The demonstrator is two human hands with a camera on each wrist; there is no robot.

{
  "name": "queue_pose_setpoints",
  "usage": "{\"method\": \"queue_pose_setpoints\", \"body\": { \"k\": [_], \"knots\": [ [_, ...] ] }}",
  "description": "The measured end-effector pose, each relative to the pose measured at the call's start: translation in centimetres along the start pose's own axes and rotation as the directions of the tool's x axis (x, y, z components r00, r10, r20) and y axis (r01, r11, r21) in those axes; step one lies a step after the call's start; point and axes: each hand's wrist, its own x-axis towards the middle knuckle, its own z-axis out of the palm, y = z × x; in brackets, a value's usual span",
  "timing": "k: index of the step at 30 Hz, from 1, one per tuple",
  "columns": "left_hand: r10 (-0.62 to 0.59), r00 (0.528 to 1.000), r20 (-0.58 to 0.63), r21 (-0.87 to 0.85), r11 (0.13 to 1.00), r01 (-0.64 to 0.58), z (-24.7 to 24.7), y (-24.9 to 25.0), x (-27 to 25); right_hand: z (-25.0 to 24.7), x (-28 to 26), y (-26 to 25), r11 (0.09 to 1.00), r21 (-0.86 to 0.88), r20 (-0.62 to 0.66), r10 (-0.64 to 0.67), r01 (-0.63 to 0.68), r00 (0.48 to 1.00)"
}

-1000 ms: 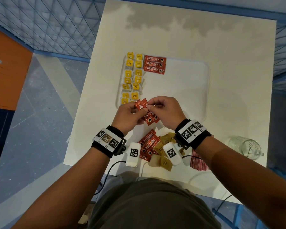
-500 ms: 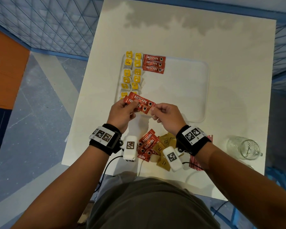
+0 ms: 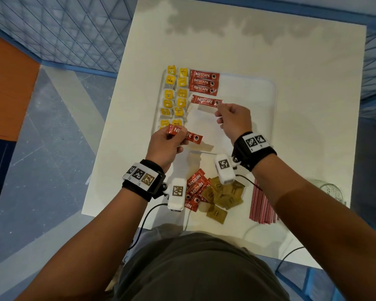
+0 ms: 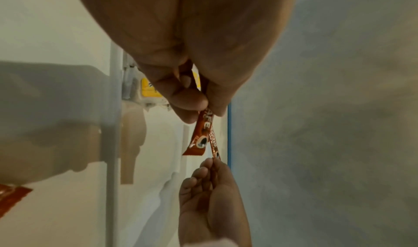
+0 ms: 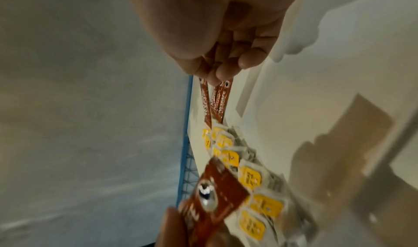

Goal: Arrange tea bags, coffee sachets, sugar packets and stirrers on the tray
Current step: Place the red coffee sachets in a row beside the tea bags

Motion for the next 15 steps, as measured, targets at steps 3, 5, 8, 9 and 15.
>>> {"method": "queue_pose_setpoints", "body": {
  "k": [3, 5, 8, 9, 15],
  "knots": [
    [0.001, 1.0, -0.007, 0.029, 1.0, -0.001, -0.1, -0.1, -0.1, 0.8, 2.1, 0.2, 0.999, -0.009, -0.044, 0.044, -0.044, 0.998],
    [0.006, 1.0, -0.011, 0.034, 0.999, -0.006, -0.2, -0.1, -0.2, 1.5, 3.1, 0.3, 0.996, -0.032, -0.045, 0.084, -0.086, 0.995],
    [0.007, 1.0, -0.019, 0.02, 1.0, -0.007, -0.4, 0.1, -0.3, 2.4, 4.3, 0.6, 0.989, -0.056, -0.025, 0.134, -0.135, 0.991],
    [0.01, 1.0, -0.019, 0.016, 1.0, -0.009, -0.4, 0.2, -0.3, 2.6, 4.6, 0.6, 0.989, -0.045, -0.019, 0.143, -0.144, 0.989],
    [-0.014, 1.0, -0.019, 0.01, 1.0, 0.015, -1.0, 0.2, -0.1, 3.5, 6.1, 0.8, 0.984, -0.024, -0.033, 0.173, -0.174, 0.984]
  ]
}}
